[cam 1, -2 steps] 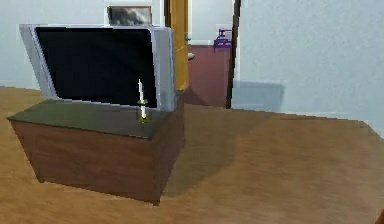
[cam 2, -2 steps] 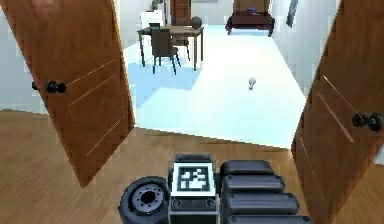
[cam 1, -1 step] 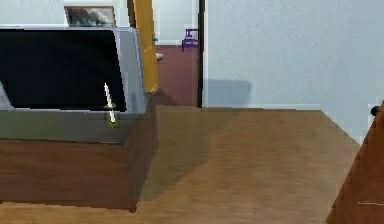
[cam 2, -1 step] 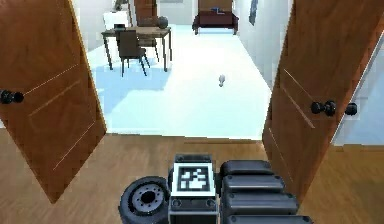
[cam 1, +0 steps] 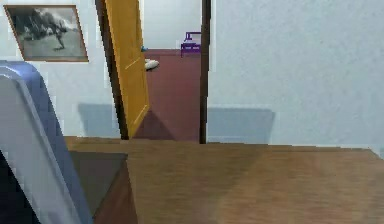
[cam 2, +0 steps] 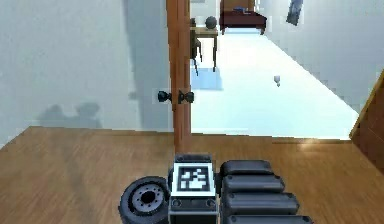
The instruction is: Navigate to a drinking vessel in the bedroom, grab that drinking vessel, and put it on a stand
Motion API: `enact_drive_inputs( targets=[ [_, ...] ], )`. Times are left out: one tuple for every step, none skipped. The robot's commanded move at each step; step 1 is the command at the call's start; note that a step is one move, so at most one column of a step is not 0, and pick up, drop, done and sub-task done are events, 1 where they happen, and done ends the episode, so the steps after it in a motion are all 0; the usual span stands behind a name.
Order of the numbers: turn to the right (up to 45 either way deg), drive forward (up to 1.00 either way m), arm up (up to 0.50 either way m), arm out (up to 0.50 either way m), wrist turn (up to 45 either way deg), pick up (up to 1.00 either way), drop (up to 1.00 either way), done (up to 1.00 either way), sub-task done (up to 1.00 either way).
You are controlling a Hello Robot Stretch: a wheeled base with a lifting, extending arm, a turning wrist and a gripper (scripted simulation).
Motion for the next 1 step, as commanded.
enact_drive_inputs(
  targets=[
    [0.0, 1.00, 0.00, 0.00, 0.0, 0.00, 0.00, 0.00, 0.00]
  ],
)
